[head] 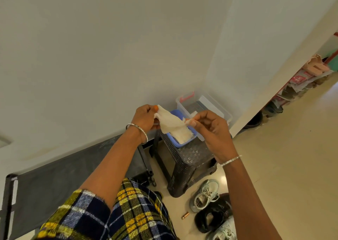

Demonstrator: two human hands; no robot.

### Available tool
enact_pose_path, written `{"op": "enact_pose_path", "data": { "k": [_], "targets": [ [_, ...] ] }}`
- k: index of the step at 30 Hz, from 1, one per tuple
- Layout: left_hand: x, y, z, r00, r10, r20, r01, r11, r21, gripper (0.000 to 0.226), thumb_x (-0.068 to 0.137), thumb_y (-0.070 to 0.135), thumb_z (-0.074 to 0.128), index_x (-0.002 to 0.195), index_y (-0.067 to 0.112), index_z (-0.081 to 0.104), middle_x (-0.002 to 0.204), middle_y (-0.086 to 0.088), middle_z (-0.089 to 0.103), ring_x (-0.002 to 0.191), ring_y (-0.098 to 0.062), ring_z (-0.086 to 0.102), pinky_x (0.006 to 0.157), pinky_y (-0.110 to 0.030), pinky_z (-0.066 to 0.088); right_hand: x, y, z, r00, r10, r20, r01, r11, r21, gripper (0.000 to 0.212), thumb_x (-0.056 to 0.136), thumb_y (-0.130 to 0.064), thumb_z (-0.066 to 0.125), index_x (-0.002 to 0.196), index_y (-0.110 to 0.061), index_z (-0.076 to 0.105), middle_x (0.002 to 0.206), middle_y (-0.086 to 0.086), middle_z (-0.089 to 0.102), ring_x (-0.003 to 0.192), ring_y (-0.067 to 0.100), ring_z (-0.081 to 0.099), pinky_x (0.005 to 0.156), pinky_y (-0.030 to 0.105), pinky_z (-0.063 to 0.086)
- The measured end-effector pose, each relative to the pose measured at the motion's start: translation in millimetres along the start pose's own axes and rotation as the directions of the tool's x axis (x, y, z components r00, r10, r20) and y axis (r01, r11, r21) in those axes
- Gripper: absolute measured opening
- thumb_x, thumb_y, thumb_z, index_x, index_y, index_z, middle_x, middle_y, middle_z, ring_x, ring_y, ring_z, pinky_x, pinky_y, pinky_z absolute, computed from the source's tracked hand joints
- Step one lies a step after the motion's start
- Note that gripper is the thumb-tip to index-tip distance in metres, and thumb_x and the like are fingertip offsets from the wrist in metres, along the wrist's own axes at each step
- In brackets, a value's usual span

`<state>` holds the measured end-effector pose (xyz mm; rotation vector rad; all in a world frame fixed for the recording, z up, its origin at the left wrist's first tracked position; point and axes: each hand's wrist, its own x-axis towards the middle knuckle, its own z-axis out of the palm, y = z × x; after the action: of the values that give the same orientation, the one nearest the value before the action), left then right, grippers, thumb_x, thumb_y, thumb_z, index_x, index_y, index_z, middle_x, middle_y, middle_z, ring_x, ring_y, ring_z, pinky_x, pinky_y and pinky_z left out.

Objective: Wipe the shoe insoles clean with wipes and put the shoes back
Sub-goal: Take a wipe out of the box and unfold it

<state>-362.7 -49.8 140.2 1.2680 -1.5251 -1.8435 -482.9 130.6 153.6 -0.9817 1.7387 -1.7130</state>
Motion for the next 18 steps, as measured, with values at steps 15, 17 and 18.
{"op": "enact_pose_path", "data": {
  "k": [15, 17, 18],
  "targets": [
    [89, -23, 48, 0.960, -0.035, 0.278, -0.054, 0.951, 0.304, 0.014, 0.100, 0.022, 0.051, 0.098, 0.011, 0.059, 0.088, -0.007, 0.057, 0.089, -0.022, 0.055, 0.052, -0.018, 0.052, -16, 16, -90, 0.978, 0.089, -0.188, -0.109, 0.989, -0.099, 0.012, 0.097, -0.018, 0.055, 0.106, -0.009, 0.054, 0.088, -0.007, 0.065, 0.086, 0.017, 0.066, 0.070, 0.040, 0.056],
    [95, -27, 62, 0.928, -0.112, 0.355, -0.014, 0.943, 0.333, 0.015, 0.101, 0.024, 0.051, 0.104, 0.012, 0.059, 0.099, -0.010, 0.058, 0.093, -0.023, 0.057, 0.058, -0.023, 0.055, -17, 17, -90, 0.971, 0.119, -0.208, -0.143, 0.984, -0.104, 0.015, 0.095, -0.025, 0.055, 0.105, -0.013, 0.054, 0.091, -0.006, 0.066, 0.091, 0.022, 0.067, 0.072, 0.042, 0.058],
    [100, -31, 69, 0.914, -0.155, 0.374, 0.014, 0.935, 0.354, 0.017, 0.100, 0.024, 0.051, 0.108, 0.011, 0.059, 0.104, -0.012, 0.059, 0.094, -0.024, 0.058, 0.061, -0.025, 0.056, -18, 19, -90, 0.967, 0.135, -0.215, -0.159, 0.982, -0.097, 0.016, 0.096, -0.026, 0.054, 0.106, -0.013, 0.054, 0.094, -0.003, 0.068, 0.093, 0.025, 0.067, 0.072, 0.043, 0.058]
  ]
}}
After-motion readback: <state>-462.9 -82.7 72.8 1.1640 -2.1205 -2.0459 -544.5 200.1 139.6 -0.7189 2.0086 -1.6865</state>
